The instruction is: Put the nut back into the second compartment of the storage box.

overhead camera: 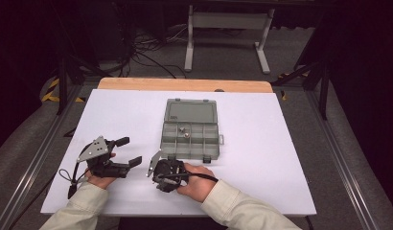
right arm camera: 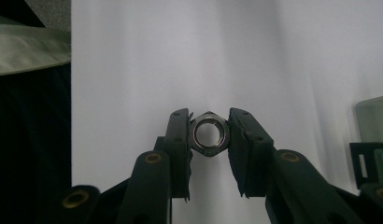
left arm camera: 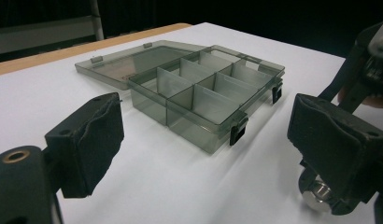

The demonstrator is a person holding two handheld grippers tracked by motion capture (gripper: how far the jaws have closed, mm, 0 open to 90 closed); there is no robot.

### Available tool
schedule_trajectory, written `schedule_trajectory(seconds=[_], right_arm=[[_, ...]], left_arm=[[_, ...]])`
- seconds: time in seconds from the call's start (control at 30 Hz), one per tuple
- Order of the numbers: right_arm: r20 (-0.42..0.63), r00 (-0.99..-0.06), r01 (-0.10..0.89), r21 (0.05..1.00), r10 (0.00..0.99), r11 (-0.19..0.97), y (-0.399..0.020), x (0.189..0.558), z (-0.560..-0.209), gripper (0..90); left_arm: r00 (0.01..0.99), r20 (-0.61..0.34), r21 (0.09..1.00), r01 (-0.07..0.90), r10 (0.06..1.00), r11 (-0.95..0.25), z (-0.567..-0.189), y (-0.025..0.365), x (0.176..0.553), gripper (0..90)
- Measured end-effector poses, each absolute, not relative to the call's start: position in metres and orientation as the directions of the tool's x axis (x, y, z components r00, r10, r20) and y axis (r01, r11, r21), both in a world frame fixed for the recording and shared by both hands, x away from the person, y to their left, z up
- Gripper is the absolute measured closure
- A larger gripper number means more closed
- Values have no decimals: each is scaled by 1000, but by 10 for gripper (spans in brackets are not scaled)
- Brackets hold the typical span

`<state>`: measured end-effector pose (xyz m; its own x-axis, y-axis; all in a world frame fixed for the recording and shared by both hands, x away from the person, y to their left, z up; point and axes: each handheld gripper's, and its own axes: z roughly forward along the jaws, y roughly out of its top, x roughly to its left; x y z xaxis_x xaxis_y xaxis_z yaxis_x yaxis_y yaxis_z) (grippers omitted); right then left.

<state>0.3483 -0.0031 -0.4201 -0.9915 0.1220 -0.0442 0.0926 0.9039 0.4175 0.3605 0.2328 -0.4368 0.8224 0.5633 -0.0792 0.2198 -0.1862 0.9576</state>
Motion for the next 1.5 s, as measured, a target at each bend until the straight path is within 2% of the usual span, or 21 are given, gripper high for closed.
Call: schedule_trajectory(seconds=[0.73,1.5], right_arm=[[-44,-992,83,466,117,881,-13,362,-377,699],[-63,-978,141,514,201,846,-32,399,-343,699]], left_arm=[[822,-79,958,220,564,-186,-437,233,361,115],[821,-79,958,220,565,-186,-437,232,361,111]])
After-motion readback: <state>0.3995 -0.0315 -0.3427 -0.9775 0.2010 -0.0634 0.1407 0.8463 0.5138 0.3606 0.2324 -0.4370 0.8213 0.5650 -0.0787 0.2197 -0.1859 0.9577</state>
